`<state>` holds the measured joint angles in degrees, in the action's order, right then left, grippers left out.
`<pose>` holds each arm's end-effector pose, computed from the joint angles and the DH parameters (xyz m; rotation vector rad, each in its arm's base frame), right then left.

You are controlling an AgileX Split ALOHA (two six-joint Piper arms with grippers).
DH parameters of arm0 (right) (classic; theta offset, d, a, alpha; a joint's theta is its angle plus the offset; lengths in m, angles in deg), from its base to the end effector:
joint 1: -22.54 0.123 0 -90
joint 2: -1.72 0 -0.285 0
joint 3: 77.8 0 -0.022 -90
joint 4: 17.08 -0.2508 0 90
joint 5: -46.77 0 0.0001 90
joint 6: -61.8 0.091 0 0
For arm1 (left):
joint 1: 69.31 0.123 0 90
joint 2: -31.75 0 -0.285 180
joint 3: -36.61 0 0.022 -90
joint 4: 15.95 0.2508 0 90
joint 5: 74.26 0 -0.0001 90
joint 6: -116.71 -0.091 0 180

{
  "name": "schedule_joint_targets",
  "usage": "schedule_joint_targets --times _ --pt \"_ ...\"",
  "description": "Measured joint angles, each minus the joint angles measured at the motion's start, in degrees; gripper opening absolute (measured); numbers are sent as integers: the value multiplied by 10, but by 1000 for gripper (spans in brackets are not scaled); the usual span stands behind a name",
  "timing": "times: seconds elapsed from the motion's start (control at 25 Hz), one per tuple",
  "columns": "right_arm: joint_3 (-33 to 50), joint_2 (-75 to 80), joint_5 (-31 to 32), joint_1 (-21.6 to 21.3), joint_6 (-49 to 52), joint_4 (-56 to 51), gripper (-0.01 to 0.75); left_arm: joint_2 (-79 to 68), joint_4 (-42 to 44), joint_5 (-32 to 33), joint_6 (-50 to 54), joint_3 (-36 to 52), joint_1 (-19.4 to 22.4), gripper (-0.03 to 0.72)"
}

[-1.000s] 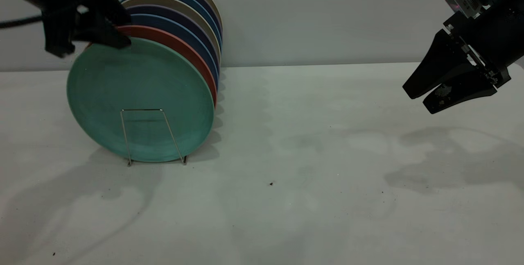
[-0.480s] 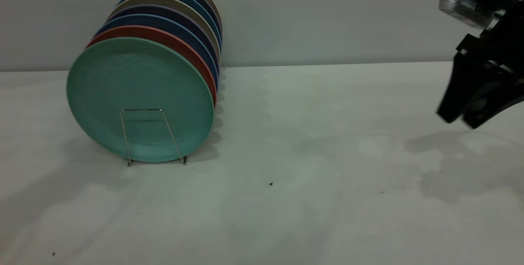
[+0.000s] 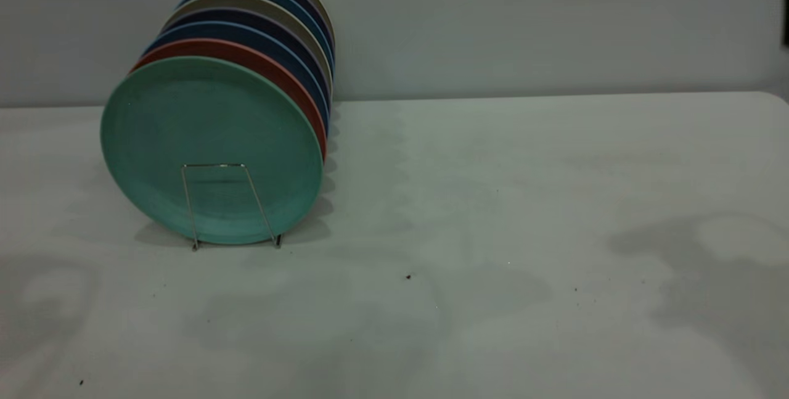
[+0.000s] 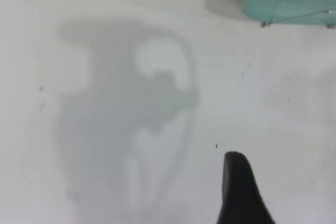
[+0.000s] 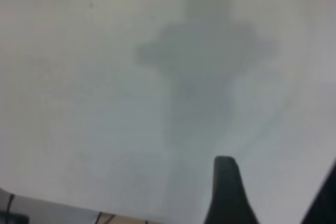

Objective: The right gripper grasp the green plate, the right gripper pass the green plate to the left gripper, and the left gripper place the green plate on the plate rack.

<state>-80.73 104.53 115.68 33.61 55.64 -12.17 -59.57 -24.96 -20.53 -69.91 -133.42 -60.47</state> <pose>0.3269 0.0566 0.2906 -0.4739 2.9023 -0.1096 0.2936 0.0340 0.2988 -0.1395 2.6850 -0.1166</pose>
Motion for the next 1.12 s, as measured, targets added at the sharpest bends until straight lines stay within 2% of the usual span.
schedule_joint_targets --times 0.24,0.44,0.64,0.92,1.12 --pt "24 -145 12 57 43 -5 519 128 7 51 -12 42 0 460" --pt "105 -285 17 99 45 -31 519 271 -15 3 -19 148 0 460" --pt "234 -404 22 100 46 -38 519 393 -35 1 -50 237 0 460" --pt "400 -587 22 100 41 -38 519 568 -46 78 -56 324 0 460" --pt "496 -716 -15 100 32 -38 519 692 -46 129 -56 337 0 460"
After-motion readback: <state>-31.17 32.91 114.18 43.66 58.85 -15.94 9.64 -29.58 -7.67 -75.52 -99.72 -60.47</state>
